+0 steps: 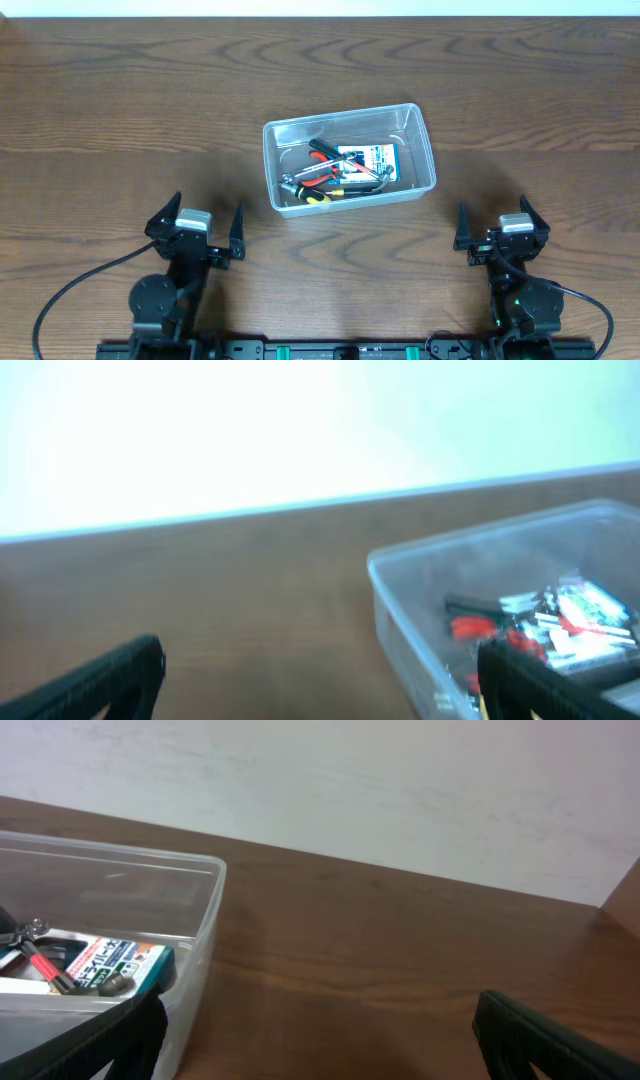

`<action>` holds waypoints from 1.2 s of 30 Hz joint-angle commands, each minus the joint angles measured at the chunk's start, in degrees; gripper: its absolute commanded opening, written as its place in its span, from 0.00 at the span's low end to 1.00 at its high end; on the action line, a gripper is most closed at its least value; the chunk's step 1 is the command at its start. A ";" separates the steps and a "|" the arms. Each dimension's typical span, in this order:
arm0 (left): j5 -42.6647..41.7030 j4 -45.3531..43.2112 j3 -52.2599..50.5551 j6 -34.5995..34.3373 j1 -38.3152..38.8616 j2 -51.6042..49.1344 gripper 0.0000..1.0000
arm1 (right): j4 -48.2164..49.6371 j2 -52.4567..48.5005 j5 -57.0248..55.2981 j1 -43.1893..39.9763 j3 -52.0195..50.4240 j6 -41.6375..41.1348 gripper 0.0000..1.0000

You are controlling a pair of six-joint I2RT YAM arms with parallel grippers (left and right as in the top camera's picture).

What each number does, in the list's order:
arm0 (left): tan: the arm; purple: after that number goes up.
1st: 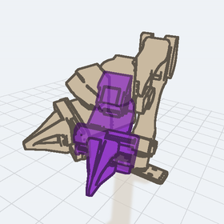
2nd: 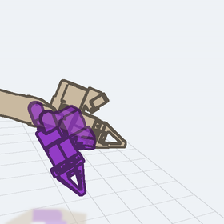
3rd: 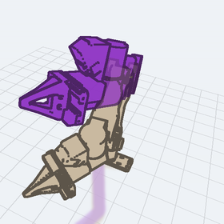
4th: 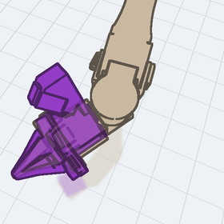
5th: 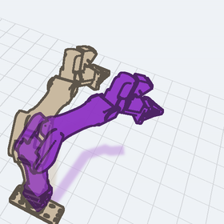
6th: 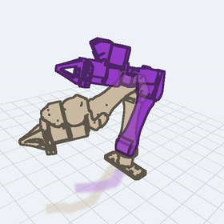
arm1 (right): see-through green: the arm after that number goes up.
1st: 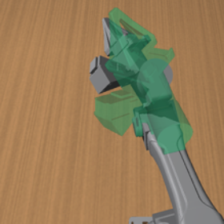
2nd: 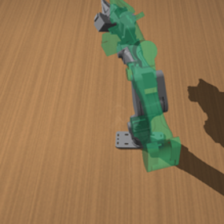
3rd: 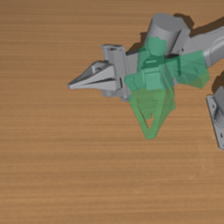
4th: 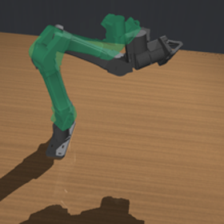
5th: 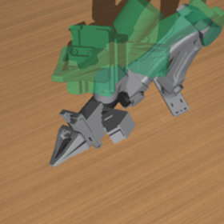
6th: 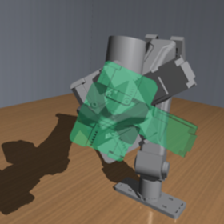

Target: Pack container

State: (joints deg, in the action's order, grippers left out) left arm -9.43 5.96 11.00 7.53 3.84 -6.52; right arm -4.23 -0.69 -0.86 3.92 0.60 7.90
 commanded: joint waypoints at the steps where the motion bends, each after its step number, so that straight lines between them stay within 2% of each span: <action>1: 3.15 -10.60 -6.64 -3.06 0.11 2.45 0.98 | -0.02 0.42 -0.17 -0.52 -0.28 -1.03 0.99; 5: 8.28 -16.11 -10.82 -6.93 0.11 4.09 0.98 | -0.02 0.42 -0.17 -0.52 -0.28 -1.03 0.99; 10: 10.56 -10.64 -10.78 -7.76 0.11 5.90 0.98 | -0.02 0.42 -0.15 -0.52 -0.28 -1.01 0.99; 14: 10.49 -1.16 -10.78 -16.09 0.46 6.40 0.98 | -0.02 0.42 -0.15 -0.52 -0.28 -1.03 0.99; 15: 9.79 -1.75 -10.78 -17.86 0.85 6.43 0.98 | -0.02 0.42 -0.17 -0.52 -0.28 -1.03 0.99; 24: 9.68 -1.70 -10.78 -16.11 4.76 6.43 0.98 | -0.02 0.42 -0.17 -0.52 -0.28 -1.03 0.99; 36: 9.68 -1.70 -10.78 -15.04 4.98 6.43 0.98 | -0.02 0.42 -0.17 -0.52 -0.28 -1.01 0.99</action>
State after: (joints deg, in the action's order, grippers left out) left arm -0.93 1.63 1.13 -8.34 8.49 -0.62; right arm -4.14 -0.69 -0.86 3.92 0.56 7.88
